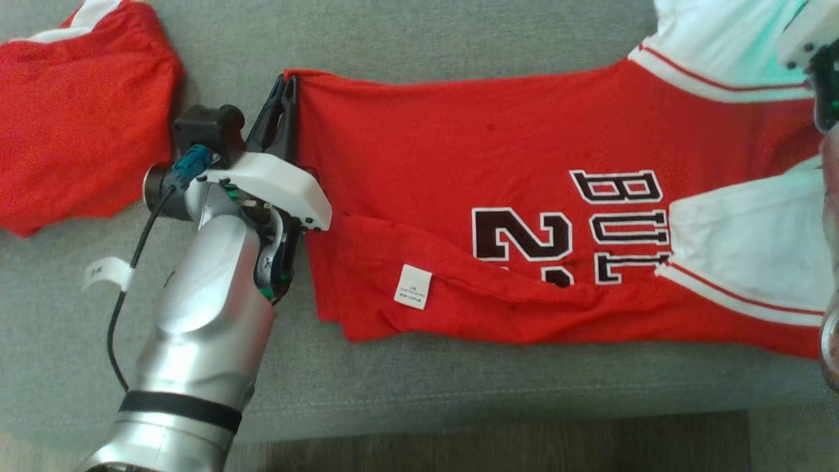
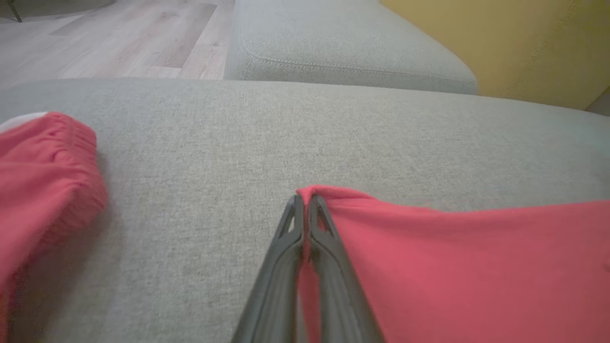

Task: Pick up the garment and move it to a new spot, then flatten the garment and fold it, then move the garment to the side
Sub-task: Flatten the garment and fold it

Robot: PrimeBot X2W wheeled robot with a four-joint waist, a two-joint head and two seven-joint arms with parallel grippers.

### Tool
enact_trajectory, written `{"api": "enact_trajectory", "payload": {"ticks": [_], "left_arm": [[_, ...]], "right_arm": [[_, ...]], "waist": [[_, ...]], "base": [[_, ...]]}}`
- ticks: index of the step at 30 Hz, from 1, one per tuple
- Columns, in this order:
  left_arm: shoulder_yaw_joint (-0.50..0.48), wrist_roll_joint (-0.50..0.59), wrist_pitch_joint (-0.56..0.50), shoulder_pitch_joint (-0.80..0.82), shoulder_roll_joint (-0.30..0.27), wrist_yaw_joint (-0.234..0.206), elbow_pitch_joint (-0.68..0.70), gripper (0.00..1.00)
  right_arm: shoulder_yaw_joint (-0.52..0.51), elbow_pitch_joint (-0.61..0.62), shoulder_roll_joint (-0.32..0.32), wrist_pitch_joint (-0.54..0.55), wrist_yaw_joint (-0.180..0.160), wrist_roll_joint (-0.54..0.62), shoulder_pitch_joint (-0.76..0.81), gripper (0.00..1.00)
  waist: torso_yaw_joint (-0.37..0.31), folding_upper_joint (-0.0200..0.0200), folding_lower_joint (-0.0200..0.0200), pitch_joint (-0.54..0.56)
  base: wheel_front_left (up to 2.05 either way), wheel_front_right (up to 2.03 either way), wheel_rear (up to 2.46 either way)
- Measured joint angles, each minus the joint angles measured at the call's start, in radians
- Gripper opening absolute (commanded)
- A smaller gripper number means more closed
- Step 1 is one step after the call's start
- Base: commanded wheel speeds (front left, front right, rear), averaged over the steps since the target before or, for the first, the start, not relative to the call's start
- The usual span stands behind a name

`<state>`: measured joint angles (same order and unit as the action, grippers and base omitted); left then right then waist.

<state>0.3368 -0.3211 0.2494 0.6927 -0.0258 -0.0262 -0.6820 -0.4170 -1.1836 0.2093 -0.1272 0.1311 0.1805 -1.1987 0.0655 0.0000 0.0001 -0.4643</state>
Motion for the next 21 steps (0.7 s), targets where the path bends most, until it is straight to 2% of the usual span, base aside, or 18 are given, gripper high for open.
{"api": "enact_trajectory", "payload": {"ticks": [6,14,18,21], "left_arm": [[-0.032,0.006,0.0,-0.001,0.0,0.0,-0.005,0.0],[-0.062,0.031,0.0,-0.028,-0.002,0.02,-0.034,0.0],[-0.06,0.039,0.0,-0.064,-0.009,0.045,-0.073,0.0],[-0.063,0.047,0.0,-0.082,-0.019,0.044,-0.081,0.0]], "right_arm": [[0.044,-0.022,0.001,-0.094,0.0,-0.038,-0.022,0.0],[0.139,-0.045,-0.003,-0.116,0.0,-0.107,-0.002,0.0],[0.203,-0.057,-0.027,-0.12,0.0,-0.165,0.045,0.0],[0.251,-0.066,-0.04,-0.119,0.0,-0.204,0.078,0.0]], "waist": [[-0.028,0.0,0.0,0.038],[-0.07,0.0,-0.0001,0.109],[-0.093,0.0,-0.0001,0.146],[-0.11,0.0,-0.0001,0.17]], "base": [[0.0,0.0,0.0],[0.0,0.0,0.0],[0.0,0.0,0.0],[0.0,0.0,0.0]]}}
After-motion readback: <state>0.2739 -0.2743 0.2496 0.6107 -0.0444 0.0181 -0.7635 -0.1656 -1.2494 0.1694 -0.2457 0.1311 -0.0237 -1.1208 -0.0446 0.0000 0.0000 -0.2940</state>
